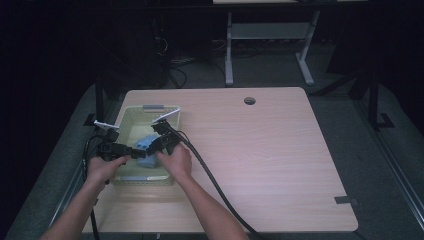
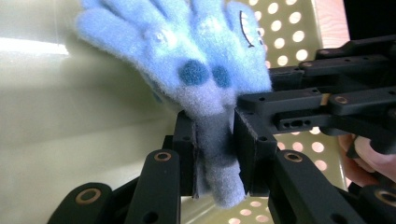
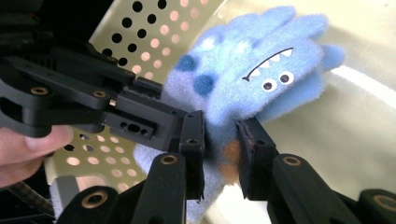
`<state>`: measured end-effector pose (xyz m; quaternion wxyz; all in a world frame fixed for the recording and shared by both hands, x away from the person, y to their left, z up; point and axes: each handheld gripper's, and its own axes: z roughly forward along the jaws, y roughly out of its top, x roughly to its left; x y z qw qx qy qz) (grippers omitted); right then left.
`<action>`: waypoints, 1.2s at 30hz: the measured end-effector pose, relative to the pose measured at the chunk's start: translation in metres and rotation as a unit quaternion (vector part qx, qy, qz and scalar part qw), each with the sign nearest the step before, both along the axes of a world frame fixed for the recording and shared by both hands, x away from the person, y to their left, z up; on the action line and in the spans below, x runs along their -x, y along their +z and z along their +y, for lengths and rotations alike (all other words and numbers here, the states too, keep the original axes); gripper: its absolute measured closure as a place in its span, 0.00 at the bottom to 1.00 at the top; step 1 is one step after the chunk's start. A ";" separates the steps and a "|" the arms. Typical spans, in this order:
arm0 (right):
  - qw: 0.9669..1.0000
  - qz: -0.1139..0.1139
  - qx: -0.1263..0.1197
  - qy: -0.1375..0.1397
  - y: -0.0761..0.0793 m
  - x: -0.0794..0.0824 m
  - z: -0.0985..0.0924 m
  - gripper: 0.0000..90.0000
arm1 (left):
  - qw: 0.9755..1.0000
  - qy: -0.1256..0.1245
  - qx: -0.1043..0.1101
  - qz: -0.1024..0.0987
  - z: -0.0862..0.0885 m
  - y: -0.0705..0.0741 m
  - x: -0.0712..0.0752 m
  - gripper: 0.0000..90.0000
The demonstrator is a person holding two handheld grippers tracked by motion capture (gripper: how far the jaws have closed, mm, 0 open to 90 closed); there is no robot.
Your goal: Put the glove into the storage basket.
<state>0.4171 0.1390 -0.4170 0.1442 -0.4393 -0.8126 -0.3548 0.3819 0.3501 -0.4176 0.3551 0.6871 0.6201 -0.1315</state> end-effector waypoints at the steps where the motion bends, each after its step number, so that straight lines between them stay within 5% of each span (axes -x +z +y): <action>1: 1.000 -0.001 0.003 0.001 0.000 0.000 0.001 0.81 | 1.000 0.002 -0.004 0.004 -0.001 0.000 0.000 0.79; 9: 0.999 -0.019 0.039 0.007 0.003 0.001 0.005 0.79 | 0.999 0.007 -0.042 0.025 -0.006 -0.001 -0.004 0.78; 13: 0.997 -0.041 0.062 0.008 0.008 0.004 0.007 0.78 | 0.994 -0.012 -0.100 0.044 -0.013 -0.003 -0.007 0.78; 18: 0.997 -0.049 0.058 0.012 0.016 0.006 0.004 0.78 | 0.990 -0.015 -0.128 0.053 -0.019 -0.003 -0.008 0.76; 25: 0.997 -0.063 0.046 0.010 0.027 0.008 -0.004 0.77 | 0.989 -0.009 -0.137 0.056 -0.015 -0.003 -0.008 0.71; 36: 0.999 -0.045 0.007 0.007 0.030 0.007 -0.012 0.75 | 0.990 0.006 -0.136 0.035 -0.002 0.012 -0.008 0.68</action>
